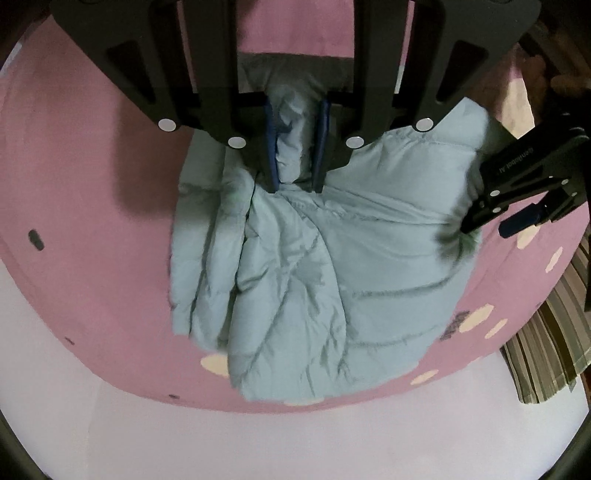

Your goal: Fold large clothes

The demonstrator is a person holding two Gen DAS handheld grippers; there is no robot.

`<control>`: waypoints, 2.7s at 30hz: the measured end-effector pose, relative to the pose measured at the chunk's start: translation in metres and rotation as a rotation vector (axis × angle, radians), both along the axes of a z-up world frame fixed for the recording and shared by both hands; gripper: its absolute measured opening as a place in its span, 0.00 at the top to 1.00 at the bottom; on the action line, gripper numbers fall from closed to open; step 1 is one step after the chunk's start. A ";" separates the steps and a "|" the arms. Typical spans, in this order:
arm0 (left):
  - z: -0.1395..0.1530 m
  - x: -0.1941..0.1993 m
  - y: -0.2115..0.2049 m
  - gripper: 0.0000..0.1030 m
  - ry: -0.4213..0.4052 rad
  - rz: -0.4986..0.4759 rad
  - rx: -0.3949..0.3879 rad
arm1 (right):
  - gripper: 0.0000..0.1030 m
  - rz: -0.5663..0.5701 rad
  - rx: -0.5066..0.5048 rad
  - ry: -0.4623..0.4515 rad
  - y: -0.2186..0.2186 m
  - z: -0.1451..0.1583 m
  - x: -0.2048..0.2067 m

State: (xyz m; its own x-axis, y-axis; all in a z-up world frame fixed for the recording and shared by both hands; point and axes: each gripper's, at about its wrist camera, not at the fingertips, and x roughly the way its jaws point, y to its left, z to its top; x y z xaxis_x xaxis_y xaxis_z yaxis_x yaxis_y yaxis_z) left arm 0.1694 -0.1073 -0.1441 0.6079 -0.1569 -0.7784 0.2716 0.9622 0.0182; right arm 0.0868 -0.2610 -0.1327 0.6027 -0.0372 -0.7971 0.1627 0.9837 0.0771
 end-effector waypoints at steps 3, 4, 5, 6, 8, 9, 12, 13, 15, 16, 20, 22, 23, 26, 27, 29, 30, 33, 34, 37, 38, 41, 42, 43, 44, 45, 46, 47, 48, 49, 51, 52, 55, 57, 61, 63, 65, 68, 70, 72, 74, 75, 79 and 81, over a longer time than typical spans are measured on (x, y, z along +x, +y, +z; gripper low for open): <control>0.016 0.002 0.004 0.35 -0.027 0.005 -0.014 | 0.78 0.001 0.002 -0.035 -0.001 0.019 0.000; 0.023 0.004 0.005 0.35 -0.041 0.007 -0.020 | 0.78 0.005 0.004 -0.051 -0.001 0.027 0.001; 0.028 0.006 0.005 0.35 -0.050 0.007 -0.023 | 0.78 0.007 0.004 -0.059 0.000 0.031 0.003; 0.034 0.010 0.005 0.35 -0.060 0.007 -0.024 | 0.77 0.012 0.000 -0.071 0.002 0.038 0.008; 0.040 0.017 0.004 0.35 -0.069 0.009 -0.021 | 0.77 0.018 -0.006 -0.092 0.004 0.048 0.019; 0.042 0.022 0.003 0.35 -0.069 0.011 -0.021 | 0.77 0.019 -0.005 -0.096 0.005 0.052 0.024; 0.047 0.036 -0.001 0.35 -0.067 0.017 -0.026 | 0.77 0.025 -0.001 -0.119 0.005 0.061 0.042; 0.049 0.042 -0.003 0.35 -0.070 0.020 -0.025 | 0.77 0.026 -0.005 -0.122 0.005 0.063 0.048; 0.049 0.051 -0.007 0.35 -0.067 0.022 -0.024 | 0.77 0.028 -0.004 -0.115 0.004 0.063 0.063; 0.048 0.055 -0.010 0.35 -0.062 0.021 -0.021 | 0.77 0.026 -0.005 -0.110 0.004 0.062 0.068; 0.030 0.065 -0.020 0.35 -0.014 0.011 -0.008 | 0.77 0.005 0.001 -0.059 -0.006 0.043 0.082; 0.020 0.065 -0.024 0.35 -0.003 0.008 -0.001 | 0.77 -0.005 0.005 -0.035 -0.011 0.031 0.083; 0.015 0.065 -0.027 0.35 0.000 0.005 0.003 | 0.77 -0.009 0.009 -0.022 -0.015 0.023 0.083; 0.005 0.069 -0.034 0.35 0.019 0.001 0.017 | 0.77 -0.022 0.011 0.008 -0.021 0.005 0.085; 0.003 0.070 -0.036 0.35 0.025 0.000 0.022 | 0.77 -0.026 0.012 0.018 -0.022 0.001 0.086; -0.004 0.072 -0.042 0.35 0.038 -0.006 0.043 | 0.78 -0.031 0.025 0.043 -0.026 -0.011 0.090; -0.008 0.073 -0.045 0.35 0.040 -0.008 0.053 | 0.78 -0.033 0.034 0.051 -0.028 -0.017 0.091; -0.023 0.075 -0.049 0.37 0.054 -0.003 0.050 | 0.78 -0.039 0.046 0.048 -0.032 -0.032 0.093; -0.026 0.076 -0.049 0.37 0.059 0.001 0.043 | 0.78 -0.041 0.048 0.046 -0.032 -0.035 0.092; -0.033 0.077 -0.053 0.37 0.050 0.010 0.058 | 0.79 -0.056 0.061 0.033 -0.036 -0.044 0.091; -0.034 0.076 -0.055 0.37 0.040 0.007 0.070 | 0.79 -0.058 0.058 0.030 -0.035 -0.045 0.090; -0.034 0.074 -0.055 0.37 0.021 -0.006 0.076 | 0.79 -0.058 0.039 0.021 -0.032 -0.045 0.089; -0.033 0.073 -0.053 0.37 0.017 -0.011 0.069 | 0.79 -0.058 0.034 0.017 -0.031 -0.043 0.088; -0.029 0.072 -0.051 0.37 0.014 -0.019 0.059 | 0.79 -0.057 0.030 0.015 -0.029 -0.041 0.087; -0.024 0.071 -0.049 0.37 0.013 -0.023 0.058 | 0.78 -0.057 0.030 0.014 -0.029 -0.037 0.086; -0.017 0.069 -0.047 0.38 0.013 -0.026 0.066 | 0.76 -0.060 0.033 0.018 -0.028 -0.032 0.084; -0.011 0.067 -0.046 0.38 0.010 -0.027 0.069 | 0.75 -0.065 0.035 0.015 -0.027 -0.021 0.080; -0.001 0.065 -0.044 0.38 -0.006 -0.024 0.060 | 0.70 -0.068 0.038 -0.001 -0.024 -0.012 0.077; 0.010 0.064 -0.041 0.38 -0.032 -0.020 0.039 | 0.68 -0.066 0.039 -0.036 -0.021 0.002 0.072; 0.016 0.065 -0.040 0.38 -0.048 -0.015 0.028 | 0.68 -0.064 0.030 -0.059 -0.018 0.012 0.071; 0.027 0.072 -0.040 0.38 -0.075 -0.009 0.013 | 0.65 -0.055 0.003 -0.106 -0.014 0.034 0.076; 0.030 0.078 -0.042 0.38 -0.086 -0.009 0.014 | 0.63 -0.052 0.003 -0.116 -0.015 0.038 0.080; 0.021 0.095 -0.049 0.38 -0.076 -0.002 0.053 | 0.63 -0.056 -0.013 -0.103 -0.022 0.035 0.098; 0.008 0.105 -0.052 0.38 -0.033 -0.004 0.077 | 0.64 -0.069 -0.020 -0.062 -0.029 0.021 0.110; -0.019 0.110 -0.067 0.36 -0.006 -0.025 0.165 | 0.64 -0.084 0.003 0.041 -0.044 -0.023 0.127; -0.026 0.111 -0.071 0.37 0.001 -0.020 0.175 | 0.65 -0.088 0.016 0.048 -0.047 -0.037 0.127; -0.033 0.116 -0.070 0.37 0.026 -0.007 0.155 | 0.64 -0.088 -0.001 0.052 -0.046 -0.044 0.128; -0.041 0.122 -0.066 0.37 0.056 0.002 0.127 | 0.64 -0.087 0.008 0.059 -0.047 -0.047 0.132; -0.035 0.120 -0.065 0.36 0.047 -0.004 0.129 | 0.64 -0.082 -0.014 0.053 -0.044 -0.042 0.131; -0.026 0.114 -0.062 0.33 0.036 -0.003 0.141 | 0.60 -0.077 -0.028 0.036 -0.046 -0.036 0.130; -0.013 0.105 -0.054 0.32 0.045 0.018 0.139 | 0.45 -0.082 -0.036 0.019 -0.047 -0.025 0.117; -0.007 0.100 -0.048 0.29 0.053 0.030 0.119 | 0.36 -0.089 -0.032 0.007 -0.048 -0.021 0.111; 0.007 0.080 -0.029 0.23 0.059 0.066 0.048 | 0.33 -0.089 -0.011 -0.022 -0.057 -0.013 0.089; 0.005 0.075 -0.026 0.20 0.074 0.069 0.034 | 0.30 -0.091 0.007 -0.008 -0.064 -0.018 0.087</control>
State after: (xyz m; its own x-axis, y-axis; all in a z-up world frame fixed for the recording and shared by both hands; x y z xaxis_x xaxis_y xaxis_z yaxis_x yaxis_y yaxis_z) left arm 0.2445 -0.1329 -0.1392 0.5567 -0.0889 -0.8259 0.2061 0.9779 0.0336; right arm 0.1740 -0.3246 -0.1505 0.6031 -0.0864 -0.7930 0.2505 0.9643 0.0854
